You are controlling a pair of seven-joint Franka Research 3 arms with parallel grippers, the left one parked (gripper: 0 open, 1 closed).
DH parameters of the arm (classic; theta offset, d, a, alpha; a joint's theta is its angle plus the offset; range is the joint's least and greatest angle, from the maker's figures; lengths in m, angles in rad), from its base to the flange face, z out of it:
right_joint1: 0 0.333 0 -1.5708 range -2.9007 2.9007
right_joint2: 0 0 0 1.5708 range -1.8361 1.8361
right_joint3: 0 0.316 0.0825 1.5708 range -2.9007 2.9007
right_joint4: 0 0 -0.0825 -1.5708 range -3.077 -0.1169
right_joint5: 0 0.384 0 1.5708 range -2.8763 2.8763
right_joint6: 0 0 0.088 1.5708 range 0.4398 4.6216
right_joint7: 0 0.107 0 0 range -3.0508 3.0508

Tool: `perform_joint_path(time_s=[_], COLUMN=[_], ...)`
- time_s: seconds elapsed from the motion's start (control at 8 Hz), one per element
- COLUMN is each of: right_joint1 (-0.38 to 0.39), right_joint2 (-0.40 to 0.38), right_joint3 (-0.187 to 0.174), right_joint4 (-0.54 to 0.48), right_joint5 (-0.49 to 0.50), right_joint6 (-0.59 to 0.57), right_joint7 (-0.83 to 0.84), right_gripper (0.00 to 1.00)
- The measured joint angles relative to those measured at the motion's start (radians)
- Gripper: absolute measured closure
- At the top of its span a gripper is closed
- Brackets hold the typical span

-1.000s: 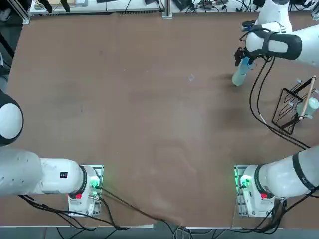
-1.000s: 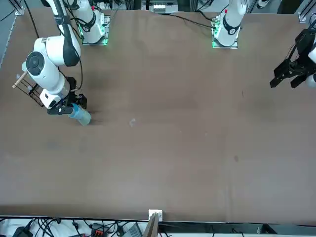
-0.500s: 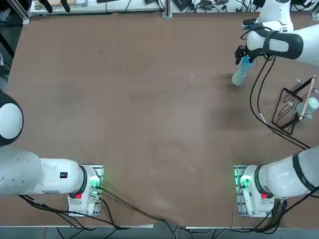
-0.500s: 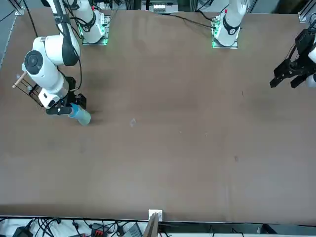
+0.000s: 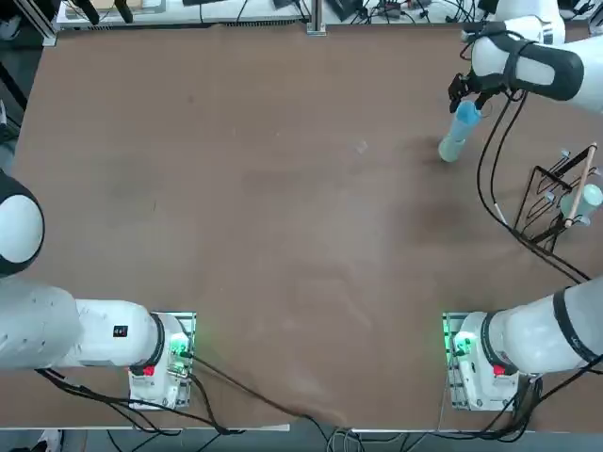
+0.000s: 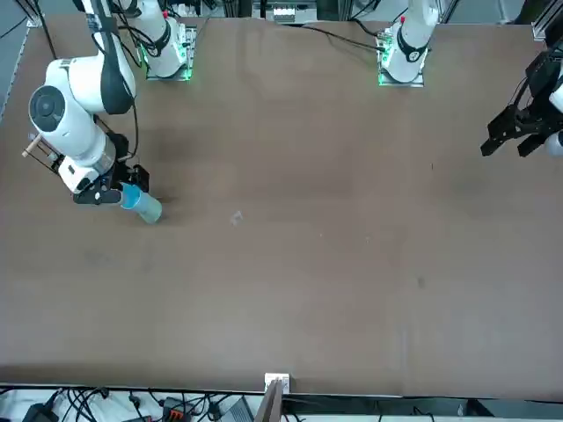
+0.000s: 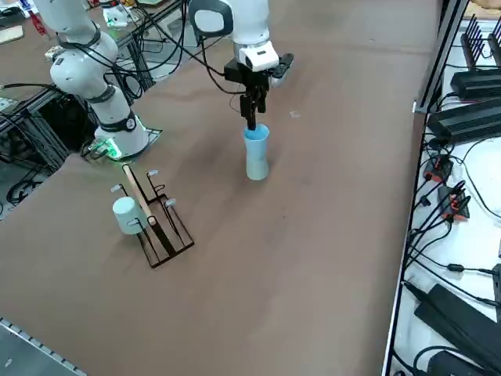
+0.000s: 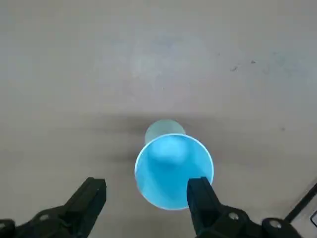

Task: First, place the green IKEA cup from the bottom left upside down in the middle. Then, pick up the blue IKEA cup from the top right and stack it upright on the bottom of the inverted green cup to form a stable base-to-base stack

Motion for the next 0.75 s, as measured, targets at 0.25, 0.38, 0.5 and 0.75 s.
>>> perform_joint_path(time_s=[0.25, 0.38, 0.5, 0.75], right_joint1=[0.0, 0.0, 0.0, 0.0], right_joint2=[-0.002, -0.007, -0.015, -0.028], right_joint3=[0.0, -0.001, -0.003, -0.004], right_joint4=[0.034, 0.07, 0.118, 0.215], right_joint5=[-0.002, -0.002, -0.003, -0.002], right_joint6=[-0.025, -0.056, -0.099, -0.197], right_joint7=[0.0, 0.0, -0.001, -0.001], right_gripper=[0.0, 0.0, 0.0, 0.0])
